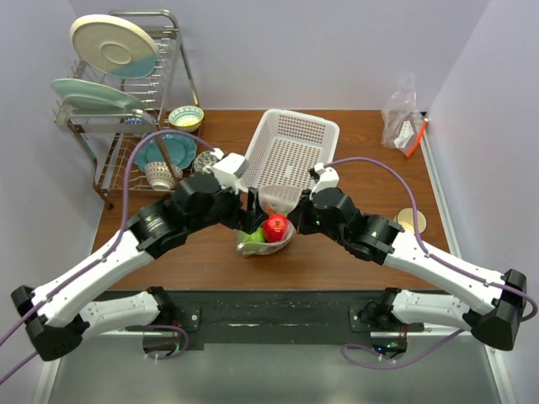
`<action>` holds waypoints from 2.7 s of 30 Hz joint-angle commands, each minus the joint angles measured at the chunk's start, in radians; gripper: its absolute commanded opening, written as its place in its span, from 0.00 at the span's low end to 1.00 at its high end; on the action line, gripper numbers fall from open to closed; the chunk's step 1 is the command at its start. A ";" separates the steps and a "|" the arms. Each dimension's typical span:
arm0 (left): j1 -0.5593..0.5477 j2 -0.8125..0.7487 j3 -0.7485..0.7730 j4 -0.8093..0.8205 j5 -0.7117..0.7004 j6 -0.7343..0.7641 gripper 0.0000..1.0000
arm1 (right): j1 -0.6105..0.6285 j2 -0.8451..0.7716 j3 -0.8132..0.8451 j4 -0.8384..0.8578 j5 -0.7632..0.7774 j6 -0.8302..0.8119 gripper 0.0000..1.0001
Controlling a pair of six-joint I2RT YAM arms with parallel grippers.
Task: Place the food in the zip-top bag and seal the zipper
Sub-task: Zip the zipper food storage bag at the center of the board.
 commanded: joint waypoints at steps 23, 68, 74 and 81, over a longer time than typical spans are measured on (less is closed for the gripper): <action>-0.083 -0.407 -0.524 0.370 0.124 0.105 0.86 | 0.002 0.008 0.085 -0.027 0.230 0.172 0.00; -0.201 -0.344 -0.605 0.501 -0.051 0.048 0.64 | 0.002 -0.130 0.042 -0.285 0.360 0.242 0.00; -0.201 -0.448 -0.792 0.721 -0.019 0.102 0.62 | 0.003 -0.119 0.048 -0.286 0.366 0.245 0.00; -0.204 -0.409 -0.835 0.818 0.005 0.193 0.57 | 0.002 -0.102 0.060 -0.277 0.353 0.236 0.00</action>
